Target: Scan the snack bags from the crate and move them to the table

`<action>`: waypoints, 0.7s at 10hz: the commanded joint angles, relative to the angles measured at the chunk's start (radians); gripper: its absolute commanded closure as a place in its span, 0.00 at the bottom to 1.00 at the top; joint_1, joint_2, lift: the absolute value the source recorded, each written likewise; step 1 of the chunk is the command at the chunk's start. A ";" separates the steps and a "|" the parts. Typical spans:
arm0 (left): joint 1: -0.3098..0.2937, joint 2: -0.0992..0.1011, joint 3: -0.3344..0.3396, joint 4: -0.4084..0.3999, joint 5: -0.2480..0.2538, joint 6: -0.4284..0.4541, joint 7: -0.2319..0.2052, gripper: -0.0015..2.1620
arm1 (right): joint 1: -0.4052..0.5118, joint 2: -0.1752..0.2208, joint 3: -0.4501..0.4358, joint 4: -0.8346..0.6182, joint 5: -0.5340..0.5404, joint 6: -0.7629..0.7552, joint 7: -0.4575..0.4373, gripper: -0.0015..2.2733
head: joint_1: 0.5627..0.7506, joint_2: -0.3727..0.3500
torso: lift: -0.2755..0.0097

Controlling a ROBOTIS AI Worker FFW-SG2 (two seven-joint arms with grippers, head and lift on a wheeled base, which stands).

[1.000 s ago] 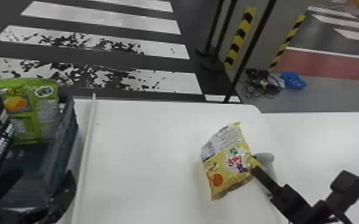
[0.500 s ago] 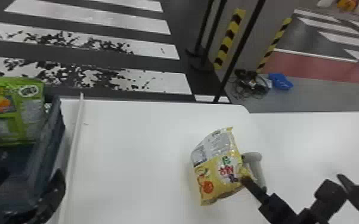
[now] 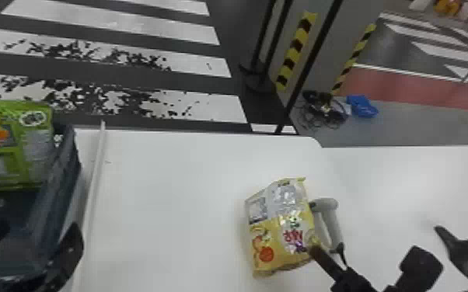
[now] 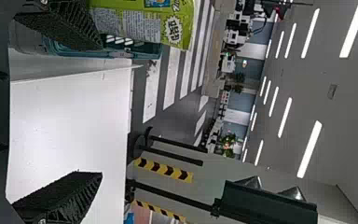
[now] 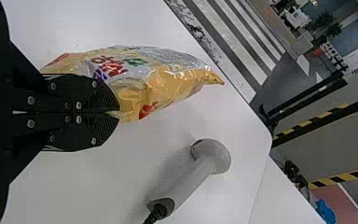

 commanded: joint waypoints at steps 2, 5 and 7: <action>0.006 0.000 -0.007 -0.001 0.000 -0.004 -0.002 0.01 | -0.004 0.001 0.043 0.007 0.042 0.002 0.003 0.99 | 0.70 0.07 | 0.63; 0.020 0.011 -0.004 -0.009 0.000 -0.022 -0.002 0.01 | -0.048 0.000 0.097 0.054 0.119 0.064 0.011 0.99 | 0.70 0.11 | 0.63; 0.026 0.012 0.000 -0.024 -0.001 -0.031 0.001 0.01 | -0.073 -0.011 0.095 0.103 0.145 0.113 0.032 0.85 | 0.70 0.15 | 0.63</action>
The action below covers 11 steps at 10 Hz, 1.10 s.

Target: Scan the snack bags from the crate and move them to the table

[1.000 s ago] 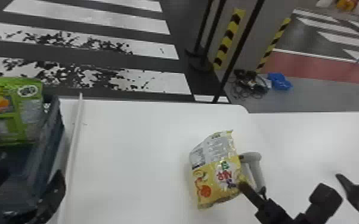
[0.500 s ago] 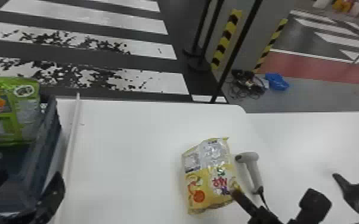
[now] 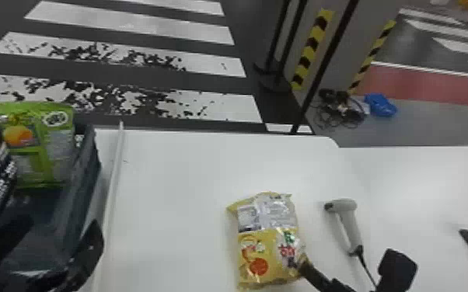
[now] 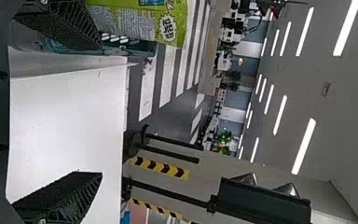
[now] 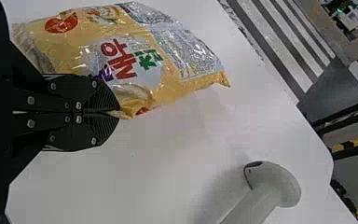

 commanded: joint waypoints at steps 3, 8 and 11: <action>0.000 0.002 -0.007 -0.013 -0.001 -0.010 -0.001 0.01 | -0.004 -0.016 -0.017 0.012 0.062 0.008 0.028 0.07 | 0.70 0.15 | 0.63; -0.004 0.001 -0.007 -0.024 -0.003 -0.013 -0.001 0.01 | 0.057 -0.013 -0.028 -0.112 0.088 -0.081 0.028 0.04 | 0.70 0.08 | 0.63; -0.002 0.016 -0.006 -0.033 -0.012 -0.013 0.005 0.01 | 0.029 -0.025 -0.006 -0.126 0.219 -0.133 0.264 0.04 | 0.70 0.12 | 0.63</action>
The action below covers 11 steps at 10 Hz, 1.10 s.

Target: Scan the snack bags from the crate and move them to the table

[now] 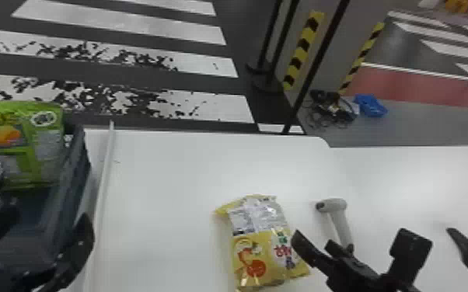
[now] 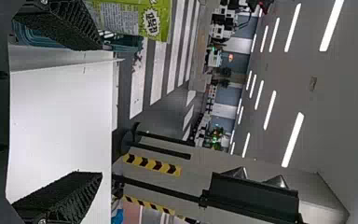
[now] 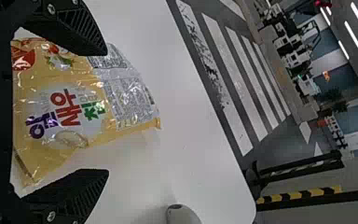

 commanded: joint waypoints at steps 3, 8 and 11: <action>0.002 0.008 -0.001 -0.009 -0.010 0.000 0.004 0.01 | -0.027 -0.051 0.059 0.010 0.146 -0.074 0.109 0.66 | 0.70 0.19 | 0.63; 0.022 0.017 -0.005 -0.037 -0.027 0.000 0.004 0.01 | -0.067 -0.106 0.198 0.169 0.321 -0.258 0.132 0.99 | 0.70 0.22 | 0.63; 0.043 0.029 -0.005 -0.054 -0.039 0.000 0.004 0.01 | -0.125 -0.109 0.253 0.275 0.375 -0.307 0.149 0.99 | 0.70 0.27 | 0.63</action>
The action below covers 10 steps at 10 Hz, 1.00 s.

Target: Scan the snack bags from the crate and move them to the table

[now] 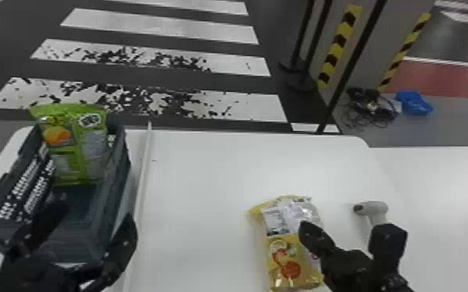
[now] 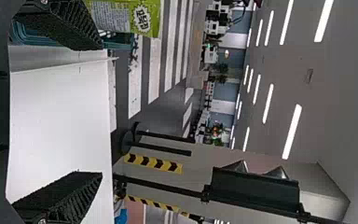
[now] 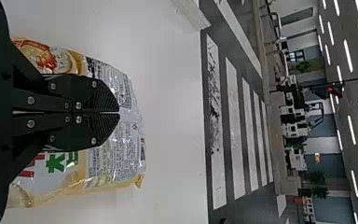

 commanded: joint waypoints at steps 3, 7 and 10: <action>0.022 0.018 0.005 0.000 -0.004 0.000 0.000 0.01 | -0.070 0.000 0.040 0.121 0.041 -0.104 0.000 0.99 | 0.70 0.30 | 0.63; 0.031 0.032 0.013 0.000 -0.004 -0.015 0.000 0.01 | -0.058 -0.009 0.025 0.281 0.029 -0.295 0.002 0.99 | 0.70 0.30 | 0.63; 0.035 0.033 0.005 -0.002 -0.004 -0.021 -0.005 0.01 | -0.058 -0.002 0.017 0.345 0.020 -0.374 -0.004 0.99 | 0.70 0.25 | 0.63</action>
